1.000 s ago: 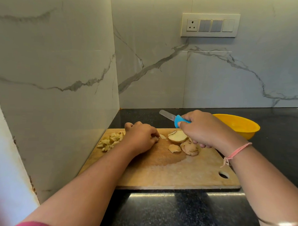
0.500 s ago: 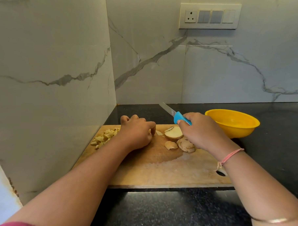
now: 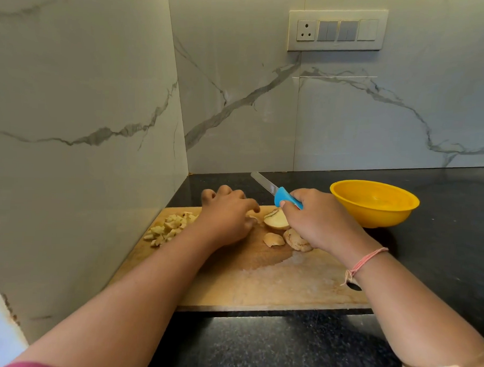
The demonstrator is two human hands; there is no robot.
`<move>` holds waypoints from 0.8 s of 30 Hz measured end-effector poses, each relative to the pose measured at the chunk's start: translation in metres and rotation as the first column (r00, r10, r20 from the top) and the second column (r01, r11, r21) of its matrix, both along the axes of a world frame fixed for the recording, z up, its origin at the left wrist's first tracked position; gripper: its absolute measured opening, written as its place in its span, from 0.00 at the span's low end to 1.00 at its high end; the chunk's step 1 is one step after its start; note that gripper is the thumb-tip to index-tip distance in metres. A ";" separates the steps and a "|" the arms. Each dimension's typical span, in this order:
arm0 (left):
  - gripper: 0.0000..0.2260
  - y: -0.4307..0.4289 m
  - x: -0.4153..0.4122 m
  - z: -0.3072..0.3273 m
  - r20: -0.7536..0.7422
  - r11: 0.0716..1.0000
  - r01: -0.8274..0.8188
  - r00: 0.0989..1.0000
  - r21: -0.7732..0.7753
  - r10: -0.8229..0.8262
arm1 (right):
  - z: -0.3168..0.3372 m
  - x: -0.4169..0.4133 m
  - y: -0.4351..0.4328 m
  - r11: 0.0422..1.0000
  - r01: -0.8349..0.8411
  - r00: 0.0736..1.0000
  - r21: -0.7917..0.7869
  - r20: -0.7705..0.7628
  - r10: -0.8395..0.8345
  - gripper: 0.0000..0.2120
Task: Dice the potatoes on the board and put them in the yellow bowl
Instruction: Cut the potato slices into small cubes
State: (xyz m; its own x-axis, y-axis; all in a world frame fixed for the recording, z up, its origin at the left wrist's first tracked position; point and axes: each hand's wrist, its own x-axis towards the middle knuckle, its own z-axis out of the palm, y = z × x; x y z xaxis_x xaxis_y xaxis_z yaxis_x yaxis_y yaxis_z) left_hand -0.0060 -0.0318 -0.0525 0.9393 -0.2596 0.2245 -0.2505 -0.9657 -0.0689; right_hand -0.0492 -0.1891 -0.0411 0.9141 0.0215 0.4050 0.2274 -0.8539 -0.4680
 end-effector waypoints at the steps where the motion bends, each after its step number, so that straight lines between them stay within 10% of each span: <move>1: 0.15 -0.005 0.002 -0.002 -0.013 1.000 0.016 1.000 0.003 -0.016 | 0.000 0.000 0.000 1.000 0.001 1.000 -0.001 0.000 -0.001 0.17; 24: 0.13 0.013 -0.001 0.003 -0.025 0.966 -0.229 0.973 -0.118 0.228 | 0.014 -0.030 0.008 0.993 -0.118 0.918 0.011 -0.380 0.114 0.21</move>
